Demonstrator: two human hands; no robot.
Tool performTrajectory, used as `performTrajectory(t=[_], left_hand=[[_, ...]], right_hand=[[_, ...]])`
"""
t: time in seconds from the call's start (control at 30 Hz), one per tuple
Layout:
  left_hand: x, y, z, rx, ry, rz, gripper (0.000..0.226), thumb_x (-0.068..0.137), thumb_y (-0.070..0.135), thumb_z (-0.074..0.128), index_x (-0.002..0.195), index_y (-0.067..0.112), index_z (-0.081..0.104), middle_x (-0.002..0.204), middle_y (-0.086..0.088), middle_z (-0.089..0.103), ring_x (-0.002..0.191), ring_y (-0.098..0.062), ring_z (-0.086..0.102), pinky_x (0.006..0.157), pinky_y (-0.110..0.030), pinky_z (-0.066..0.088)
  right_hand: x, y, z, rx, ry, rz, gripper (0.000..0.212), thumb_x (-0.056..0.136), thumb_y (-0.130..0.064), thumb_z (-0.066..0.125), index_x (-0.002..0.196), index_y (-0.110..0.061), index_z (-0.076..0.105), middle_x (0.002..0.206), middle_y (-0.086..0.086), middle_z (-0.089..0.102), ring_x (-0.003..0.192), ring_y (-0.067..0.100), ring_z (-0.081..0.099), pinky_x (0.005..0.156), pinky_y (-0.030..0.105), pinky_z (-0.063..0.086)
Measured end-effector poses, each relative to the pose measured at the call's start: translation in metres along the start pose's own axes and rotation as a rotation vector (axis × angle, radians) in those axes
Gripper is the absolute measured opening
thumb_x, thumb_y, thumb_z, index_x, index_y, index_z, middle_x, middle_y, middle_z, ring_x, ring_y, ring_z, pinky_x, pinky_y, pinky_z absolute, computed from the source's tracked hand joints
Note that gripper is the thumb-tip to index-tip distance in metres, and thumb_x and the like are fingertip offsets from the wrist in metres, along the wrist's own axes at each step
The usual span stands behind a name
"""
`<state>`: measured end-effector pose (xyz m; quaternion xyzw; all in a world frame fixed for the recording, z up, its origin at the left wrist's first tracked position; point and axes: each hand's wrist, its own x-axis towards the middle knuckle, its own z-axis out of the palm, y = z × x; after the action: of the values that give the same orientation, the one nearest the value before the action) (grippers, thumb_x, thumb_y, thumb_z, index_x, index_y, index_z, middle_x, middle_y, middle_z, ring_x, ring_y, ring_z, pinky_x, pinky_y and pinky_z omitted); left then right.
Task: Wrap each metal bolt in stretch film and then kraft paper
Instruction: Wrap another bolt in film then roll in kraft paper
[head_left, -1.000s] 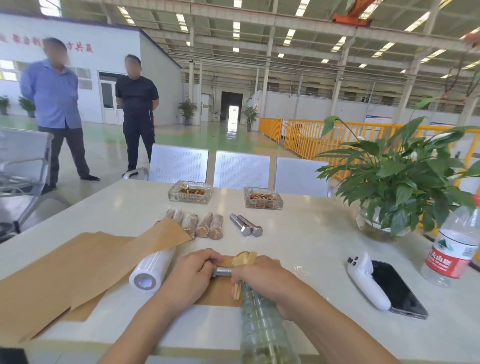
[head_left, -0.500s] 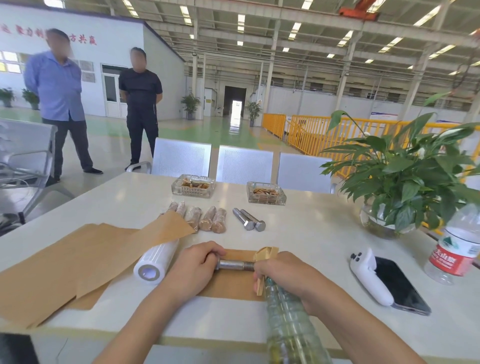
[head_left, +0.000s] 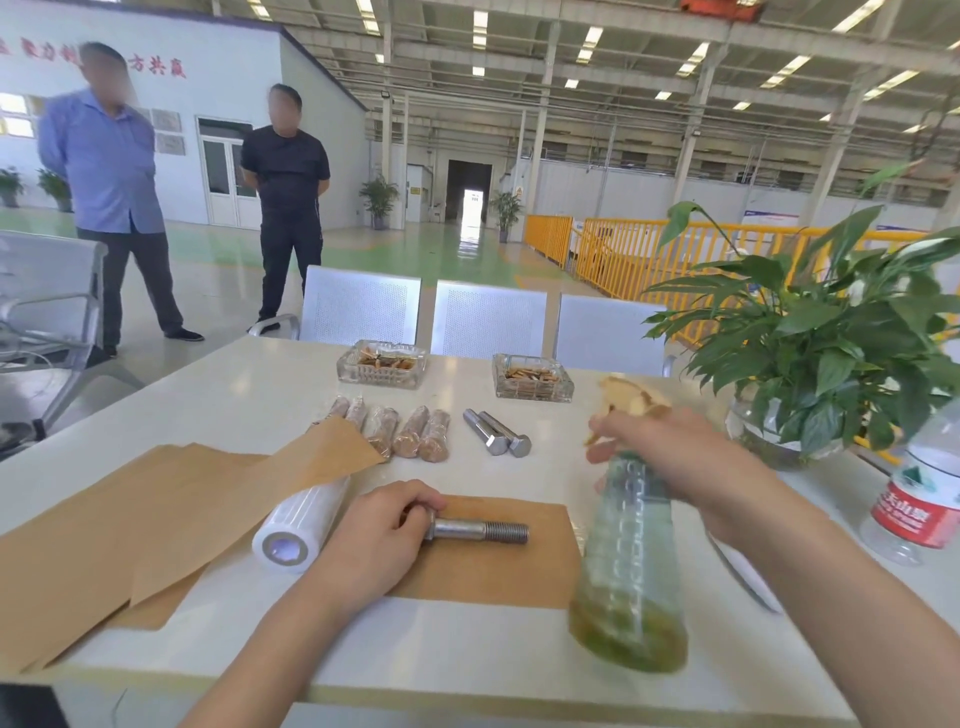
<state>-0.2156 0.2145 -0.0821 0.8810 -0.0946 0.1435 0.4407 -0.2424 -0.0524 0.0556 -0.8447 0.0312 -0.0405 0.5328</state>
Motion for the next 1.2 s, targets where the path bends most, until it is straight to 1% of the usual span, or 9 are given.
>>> performTrajectory(t=[0.1,0.2,0.37,0.57,0.7,0.8,0.87,1.0,1.2], left_hand=[[0.000,0.000,0.000,0.004,0.006,0.007,0.031,0.097,0.009,0.054,0.092,0.033,0.073,0.083,0.014,0.071,0.079,0.002,0.060,0.066,-0.010,0.039],[0.000,-0.001,0.000,0.003,0.002,0.008,0.030,0.098,0.010,0.054,0.092,0.034,0.072,0.083,0.017,0.070,0.078,0.001,0.060,0.066,-0.010,0.039],[0.000,0.001,-0.002,0.019,-0.007,0.015,0.030,0.098,0.010,0.054,0.094,0.033,0.073,0.082,0.024,0.068,0.075,0.003,0.059,0.064,-0.009,0.039],[-0.002,0.001,-0.002,0.008,-0.011,0.001,0.031,0.098,0.010,0.053,0.093,0.033,0.073,0.081,0.022,0.068,0.072,0.003,0.058,0.063,-0.010,0.040],[-0.002,0.002,-0.003,0.012,-0.009,-0.002,0.032,0.098,0.011,0.053,0.091,0.036,0.073,0.082,0.020,0.069,0.073,-0.001,0.059,0.063,-0.011,0.040],[-0.003,0.002,-0.003,0.011,0.002,0.010,0.031,0.098,0.010,0.054,0.091,0.034,0.073,0.082,0.020,0.069,0.076,0.000,0.060,0.064,-0.010,0.039],[-0.003,0.002,-0.003,0.017,0.028,0.038,0.033,0.097,0.006,0.054,0.090,0.033,0.072,0.081,0.015,0.069,0.078,-0.003,0.060,0.066,-0.010,0.040],[-0.004,0.000,-0.004,0.053,0.099,0.067,0.037,0.094,0.000,0.053,0.088,0.031,0.072,0.087,0.021,0.068,0.086,0.001,0.060,0.070,-0.007,0.040],[-0.003,-0.003,-0.004,0.120,0.125,0.110,0.036,0.095,0.003,0.053,0.091,0.035,0.069,0.094,0.028,0.064,0.092,0.005,0.058,0.075,-0.004,0.038]], right_hand=[[0.022,-0.014,-0.015,-0.016,0.065,-0.109,0.015,0.096,-0.033,0.066,0.101,-0.020,0.069,0.087,0.000,0.080,0.092,0.026,0.077,0.097,0.050,0.056],[0.051,-0.016,-0.019,-0.160,0.206,-0.182,0.025,0.098,-0.046,0.060,0.094,-0.023,0.070,0.091,-0.006,0.077,0.098,0.019,0.067,0.079,0.035,0.050],[0.094,0.006,-0.014,-0.487,0.400,-0.231,0.044,0.099,-0.065,0.042,0.085,-0.024,0.051,0.082,0.000,0.063,0.085,0.032,0.058,0.065,0.039,0.039],[0.120,0.037,-0.001,-0.438,0.449,-0.197,0.042,0.097,-0.067,0.041,0.101,-0.026,0.051,0.086,0.006,0.063,0.089,0.037,0.058,0.068,0.041,0.044],[0.123,0.044,0.001,-0.343,0.300,-0.058,0.044,0.085,-0.059,0.067,0.113,-0.027,0.055,0.099,0.003,0.065,0.091,0.032,0.066,0.081,0.050,0.059],[0.121,0.063,0.005,-0.289,0.224,0.046,0.048,0.075,-0.039,0.082,0.116,-0.026,0.059,0.108,0.003,0.067,0.095,0.026,0.066,0.083,0.049,0.062],[0.122,0.076,0.009,-0.252,0.215,0.080,0.053,0.072,-0.038,0.086,0.118,-0.026,0.061,0.113,0.004,0.068,0.097,0.026,0.067,0.085,0.049,0.061],[0.129,0.083,0.014,-0.207,0.261,0.079,0.067,0.074,-0.045,0.086,0.131,-0.023,0.057,0.120,0.006,0.066,0.104,0.029,0.067,0.089,0.049,0.059],[0.113,0.081,0.015,-0.287,0.253,0.157,0.076,0.085,-0.041,0.078,0.144,-0.009,0.041,0.125,0.011,0.059,0.112,0.035,0.063,0.089,0.044,0.055]])
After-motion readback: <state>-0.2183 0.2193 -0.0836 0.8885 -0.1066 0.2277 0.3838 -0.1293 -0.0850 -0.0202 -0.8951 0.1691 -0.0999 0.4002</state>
